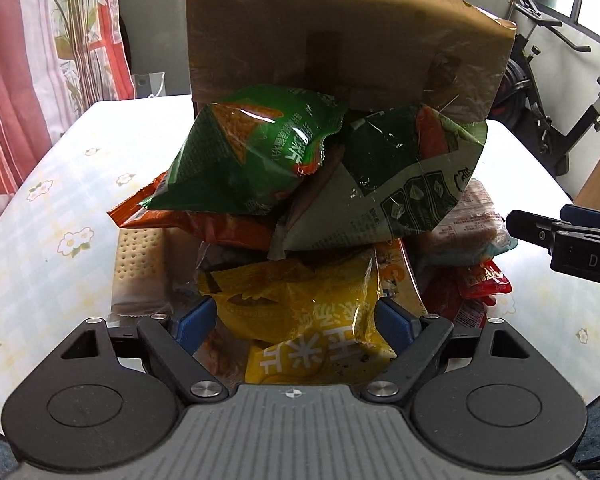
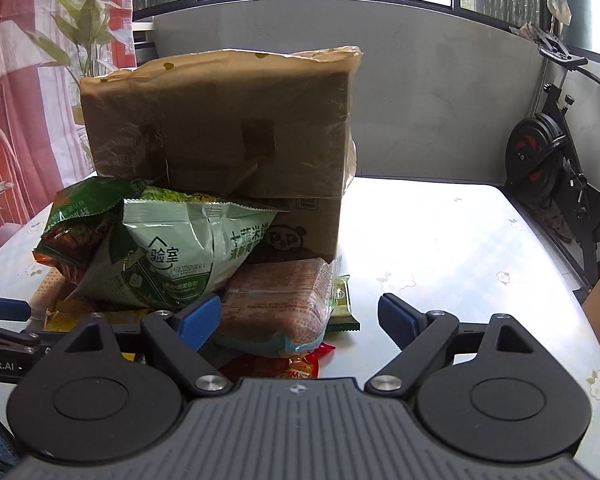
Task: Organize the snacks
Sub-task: 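Grasp the yellow chip bag with the left tool while the right tool grasps the bread pack, then lift the yellow chip bag and bread pack up toward the box opening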
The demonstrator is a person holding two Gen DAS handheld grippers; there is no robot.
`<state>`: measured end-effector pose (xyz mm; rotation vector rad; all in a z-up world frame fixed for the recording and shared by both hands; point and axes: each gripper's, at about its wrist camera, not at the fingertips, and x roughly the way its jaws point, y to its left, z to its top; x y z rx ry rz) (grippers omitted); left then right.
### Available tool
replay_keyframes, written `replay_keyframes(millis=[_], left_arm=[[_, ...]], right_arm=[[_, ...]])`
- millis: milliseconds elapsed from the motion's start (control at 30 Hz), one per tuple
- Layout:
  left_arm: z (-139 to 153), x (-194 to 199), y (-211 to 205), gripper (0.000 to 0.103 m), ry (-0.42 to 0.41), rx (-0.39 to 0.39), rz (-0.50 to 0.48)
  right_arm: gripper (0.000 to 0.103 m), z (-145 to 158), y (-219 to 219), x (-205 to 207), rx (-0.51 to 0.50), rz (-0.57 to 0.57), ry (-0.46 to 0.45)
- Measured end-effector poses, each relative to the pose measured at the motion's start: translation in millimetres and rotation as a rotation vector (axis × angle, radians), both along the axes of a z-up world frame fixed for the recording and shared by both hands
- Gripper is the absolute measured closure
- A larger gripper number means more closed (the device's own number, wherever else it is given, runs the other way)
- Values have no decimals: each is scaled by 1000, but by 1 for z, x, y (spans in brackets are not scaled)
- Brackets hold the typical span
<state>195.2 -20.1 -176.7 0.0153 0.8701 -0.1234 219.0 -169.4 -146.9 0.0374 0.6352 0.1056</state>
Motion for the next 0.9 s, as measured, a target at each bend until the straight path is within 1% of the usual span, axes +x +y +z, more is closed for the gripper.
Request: replay_keyframes(millis=[33,133,200,267,300,367,433,500,533,567,667,700,767,900], left_arm=[[-4,2,-2,15,11,12,0],[-12,5,-4,15,29,14,-4],[-13,6,-3,15,30,18,-7],[-16,8,-4,15,26,20,-8],[-16,9,-3,15,27,18,-9],[-18,10,-3,15,28,13,-14],[-19,10,-4,15,26,8,-18],[-20,10,-4,15,25,0,-17],[-21,9,-4,15,24,-7,-17],[-22,9,-4,15,22,-11,-16],[-25,8,-5,15,13,-16,-18],[-25,7,-5,18,8,-16,-23],[-23,3,-5,26,-9,-23,-48],[-19,-2,-6,29,-26,-18,-67]], right_arm=[[15,-3,-3,3,7,0,6],[15,-14,-8,13,38,20,31],[15,-21,-6,21,55,51,44],[14,-27,-2,30,51,67,55],[12,-31,3,36,42,68,59],[4,-36,9,45,28,79,60],[4,-38,19,55,-13,93,63],[0,-44,28,63,-85,111,71],[0,-47,31,67,-107,118,72],[0,-51,33,71,-129,115,77],[1,-58,35,78,-141,106,97],[2,-59,34,78,-137,102,103],[10,-59,30,75,-107,102,101],[13,-56,20,59,-57,85,101]])
